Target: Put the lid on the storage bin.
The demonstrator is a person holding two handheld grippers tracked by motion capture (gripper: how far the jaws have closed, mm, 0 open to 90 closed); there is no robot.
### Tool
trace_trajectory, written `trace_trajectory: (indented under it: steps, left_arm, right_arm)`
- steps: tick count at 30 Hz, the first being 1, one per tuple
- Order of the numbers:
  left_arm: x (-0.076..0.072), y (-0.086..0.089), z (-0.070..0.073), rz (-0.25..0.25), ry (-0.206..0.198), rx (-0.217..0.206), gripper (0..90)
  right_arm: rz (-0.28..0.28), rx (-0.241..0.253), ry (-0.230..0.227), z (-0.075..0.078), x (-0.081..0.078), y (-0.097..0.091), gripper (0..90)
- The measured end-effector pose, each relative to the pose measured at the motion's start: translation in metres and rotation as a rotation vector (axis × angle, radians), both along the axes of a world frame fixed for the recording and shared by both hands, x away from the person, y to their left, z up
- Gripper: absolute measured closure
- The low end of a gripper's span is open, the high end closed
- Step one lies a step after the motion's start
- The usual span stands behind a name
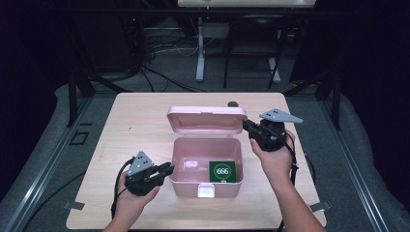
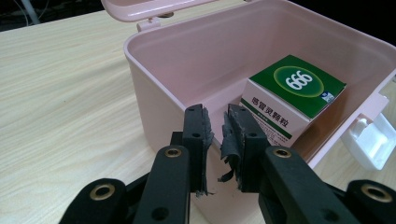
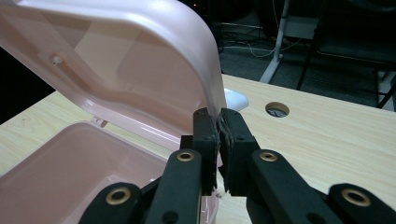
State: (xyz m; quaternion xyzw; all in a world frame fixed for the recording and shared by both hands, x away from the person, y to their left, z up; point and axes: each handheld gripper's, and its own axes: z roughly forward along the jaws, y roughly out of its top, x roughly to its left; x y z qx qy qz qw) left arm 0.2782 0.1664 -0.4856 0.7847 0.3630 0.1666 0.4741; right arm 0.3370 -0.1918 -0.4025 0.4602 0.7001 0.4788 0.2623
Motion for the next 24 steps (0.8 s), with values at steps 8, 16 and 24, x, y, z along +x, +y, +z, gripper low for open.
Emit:
trace_trajectory:
  steps: [8,16,24]
  left_arm:
    - [0.0,0.0,0.0,0.004,0.001,-0.001,78.0]
    - [0.0,0.001,0.0,-0.003,0.008,-0.007,77.8]
    - [0.002,0.001,0.001,0.005,0.012,-0.012,76.6]
  right_arm:
    - [-0.005,0.033,-0.024,-0.008,-0.013,-0.001,85.4]
    - [-0.002,0.049,-0.039,-0.013,-0.019,-0.002,85.4]
    - [0.01,0.062,-0.04,-0.016,-0.02,-0.004,84.5]
